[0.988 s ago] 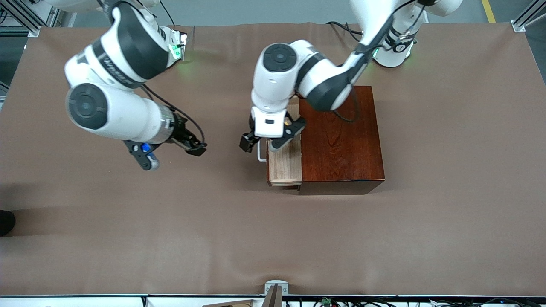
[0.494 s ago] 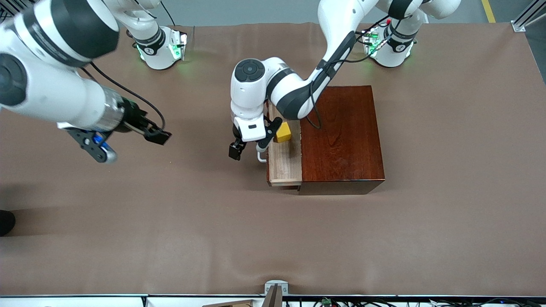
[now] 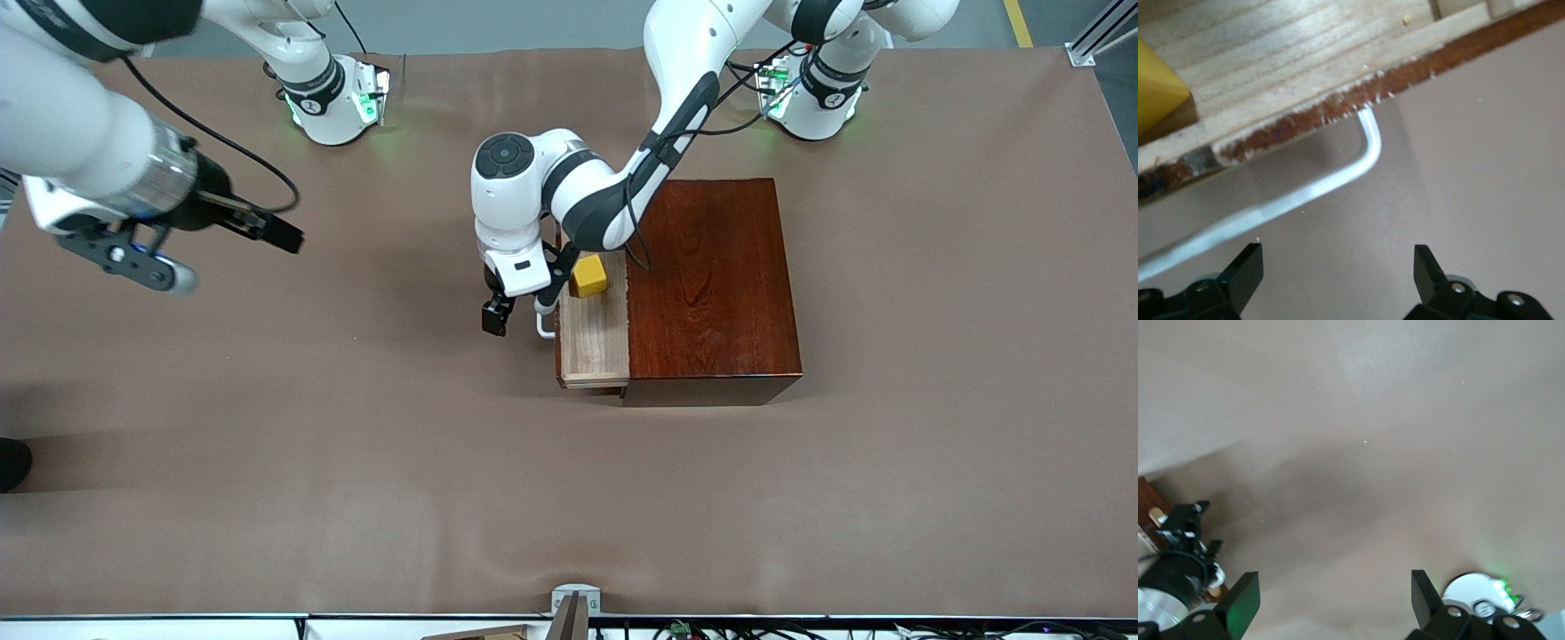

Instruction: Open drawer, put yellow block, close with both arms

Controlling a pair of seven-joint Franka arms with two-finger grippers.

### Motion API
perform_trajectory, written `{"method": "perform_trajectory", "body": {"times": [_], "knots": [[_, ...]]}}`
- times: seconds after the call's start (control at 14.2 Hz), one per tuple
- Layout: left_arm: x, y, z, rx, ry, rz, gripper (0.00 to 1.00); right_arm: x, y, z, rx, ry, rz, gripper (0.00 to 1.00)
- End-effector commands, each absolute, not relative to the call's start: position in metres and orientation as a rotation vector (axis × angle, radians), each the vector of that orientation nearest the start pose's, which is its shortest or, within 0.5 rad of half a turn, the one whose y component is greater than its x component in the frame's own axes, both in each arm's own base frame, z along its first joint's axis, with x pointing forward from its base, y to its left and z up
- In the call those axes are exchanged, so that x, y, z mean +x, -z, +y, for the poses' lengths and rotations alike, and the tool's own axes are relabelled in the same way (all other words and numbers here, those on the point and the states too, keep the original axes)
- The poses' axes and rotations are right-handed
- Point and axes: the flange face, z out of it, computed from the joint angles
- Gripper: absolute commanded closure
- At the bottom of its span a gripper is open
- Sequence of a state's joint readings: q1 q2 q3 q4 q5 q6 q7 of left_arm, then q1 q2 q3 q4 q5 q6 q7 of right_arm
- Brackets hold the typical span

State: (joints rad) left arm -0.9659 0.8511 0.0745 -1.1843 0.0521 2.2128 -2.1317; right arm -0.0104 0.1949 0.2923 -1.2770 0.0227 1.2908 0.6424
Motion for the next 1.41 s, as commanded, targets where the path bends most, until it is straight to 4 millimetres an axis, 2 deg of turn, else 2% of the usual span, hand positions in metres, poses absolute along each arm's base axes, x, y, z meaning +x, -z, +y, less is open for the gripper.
{"method": "perform_trajectory", "body": {"times": [0.0, 0.14, 0.21, 0.42, 0.56, 0.71, 0.78, 0.92, 1.06, 1.2, 1.34], "knots": [[0.478, -0.285, -0.614, -2.68, 0.219, -1.871, 0.0, 0.553, -0.647, 0.107, -3.123, -0.266, 0.359, 0.0], [0.482, -0.29, -0.606, -2.641, 0.222, -1.863, 0.0, 0.551, -0.652, 0.077, -3.12, -0.26, 0.213, 0.0], [0.484, -0.29, -0.601, -2.614, 0.229, -1.861, 0.0, 0.547, -0.654, 0.071, -3.122, -0.247, 0.16, 0.0], [0.488, -0.29, -0.588, -2.544, 0.226, -1.844, 0.0, 0.541, -0.659, 0.042, -3.121, -0.231, 0.091, 0.0], [0.494, -0.286, -0.577, -2.489, 0.219, -1.84, 0.0, 0.542, -0.655, 0.018, -3.115, -0.24, 0.022, 0.0], [0.494, -0.291, -0.57, -2.452, 0.217, -1.822, 0.0, 0.536, -0.657, 0.015, -3.114, -0.238, 0.007, 0.0], [0.5, -0.297, -0.561, -2.423, 0.213, -1.832, 0.0, 0.531, -0.658, 0.019, -3.117, -0.2, -0.004, 0.0], [0.502, -0.296, -0.553, -2.382, 0.203, -1.823, 0.0, 0.522, -0.655, 0.01, -3.116, -0.173, 0.016, 0.0], [0.501, -0.291, -0.549, -2.36, 0.201, -1.816, 0.0, 0.522, -0.655, 0.008, -3.125, -0.165, -0.097, 0.0], [0.506, -0.289, -0.542, -2.33, 0.193, -1.823, 0.0, 0.519, -0.652, -0.016, -3.112, -0.134, -0.186, 0.0], [0.502, -0.287, -0.537, -2.291, 0.188, -1.801, 0.0, 0.518, -0.648, -0.022, -3.106, -0.14, -0.189, 0.0]]}}
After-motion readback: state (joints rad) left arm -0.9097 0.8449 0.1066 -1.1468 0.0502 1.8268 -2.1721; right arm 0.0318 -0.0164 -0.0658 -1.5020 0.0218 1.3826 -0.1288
